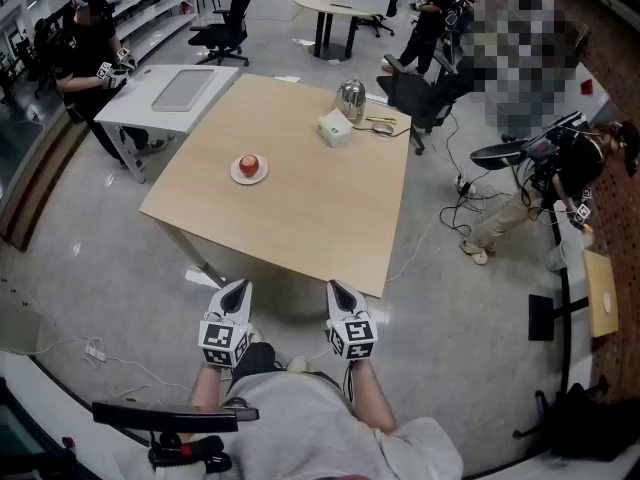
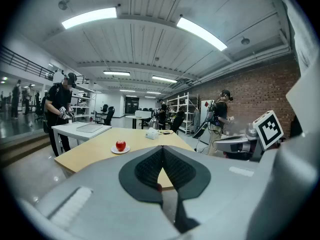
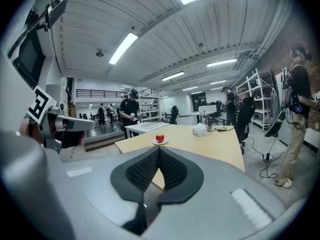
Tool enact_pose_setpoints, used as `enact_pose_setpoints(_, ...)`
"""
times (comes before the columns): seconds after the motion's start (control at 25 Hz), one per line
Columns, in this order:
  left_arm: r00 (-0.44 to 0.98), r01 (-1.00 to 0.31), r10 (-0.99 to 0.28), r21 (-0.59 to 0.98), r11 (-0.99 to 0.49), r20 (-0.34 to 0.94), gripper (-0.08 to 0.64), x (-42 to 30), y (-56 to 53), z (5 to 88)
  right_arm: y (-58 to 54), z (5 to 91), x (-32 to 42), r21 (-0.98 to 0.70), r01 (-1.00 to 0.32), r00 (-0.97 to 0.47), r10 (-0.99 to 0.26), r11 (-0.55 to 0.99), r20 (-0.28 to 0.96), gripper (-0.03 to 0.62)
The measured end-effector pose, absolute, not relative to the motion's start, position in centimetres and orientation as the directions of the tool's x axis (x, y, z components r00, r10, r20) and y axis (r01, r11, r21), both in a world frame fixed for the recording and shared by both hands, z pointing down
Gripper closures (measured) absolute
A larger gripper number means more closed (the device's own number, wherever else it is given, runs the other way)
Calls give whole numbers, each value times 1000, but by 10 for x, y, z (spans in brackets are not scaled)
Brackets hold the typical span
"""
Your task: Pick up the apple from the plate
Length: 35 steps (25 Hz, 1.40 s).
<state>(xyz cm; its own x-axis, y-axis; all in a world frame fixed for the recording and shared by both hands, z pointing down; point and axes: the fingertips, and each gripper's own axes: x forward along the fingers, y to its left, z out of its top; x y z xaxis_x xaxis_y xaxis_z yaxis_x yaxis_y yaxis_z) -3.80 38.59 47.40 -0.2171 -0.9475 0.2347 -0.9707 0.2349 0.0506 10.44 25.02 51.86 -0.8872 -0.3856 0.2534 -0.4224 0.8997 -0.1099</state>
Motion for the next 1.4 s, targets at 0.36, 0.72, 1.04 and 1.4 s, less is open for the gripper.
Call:
enact_pose_setpoints(0.36,-222,-970,-949,43,238,225,540,-40,382,471,242,510,103,-147,-427,-895,-394,892,210,586)
enact_pose_setpoints(0.72,-239,-965,-942,45,257,235,540,-50,367,479,226,522,93,-140,-412,-897,-374,900,238,586)
enact_pose_setpoints(1.04,-234,-965,-939,54,255,251,540,-84,338,485,200,526,60,-128,-407,-895,-367,904,254,586)
enact_pose_setpoints(1.4,-222,-966,-934,69,250,280,540,-148,287,491,158,532,-2,-138,-405,-890,-356,904,284,586)
